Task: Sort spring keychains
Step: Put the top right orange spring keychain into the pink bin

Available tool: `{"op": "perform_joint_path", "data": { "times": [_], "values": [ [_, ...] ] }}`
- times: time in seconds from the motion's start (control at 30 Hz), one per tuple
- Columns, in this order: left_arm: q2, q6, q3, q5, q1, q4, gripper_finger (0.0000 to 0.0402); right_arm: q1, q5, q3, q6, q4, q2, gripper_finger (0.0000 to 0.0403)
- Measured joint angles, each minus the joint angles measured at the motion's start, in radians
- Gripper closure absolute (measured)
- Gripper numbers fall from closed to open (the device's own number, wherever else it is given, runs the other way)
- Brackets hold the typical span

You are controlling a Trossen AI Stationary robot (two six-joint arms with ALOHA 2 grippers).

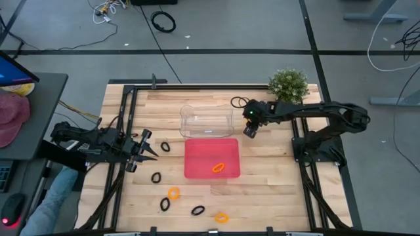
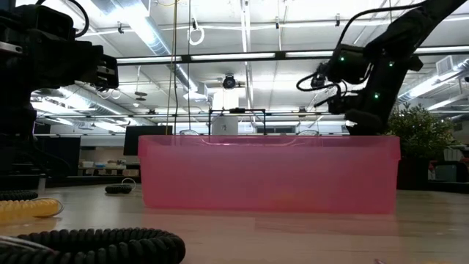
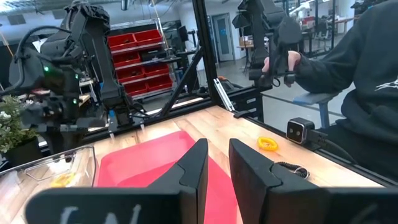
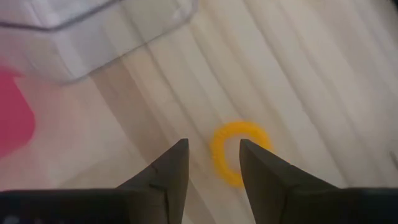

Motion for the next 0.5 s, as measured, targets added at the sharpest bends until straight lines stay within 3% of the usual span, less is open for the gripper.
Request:
{"op": "perform_joint_path", "data": {
  "times": [0.5],
  "values": [
    [0.000,0.000,0.000,0.000,0.000,-0.001,0.0333,-0.054,-0.018,0.004,0.017,0.042,0.235,0.0258]
  ]
}}
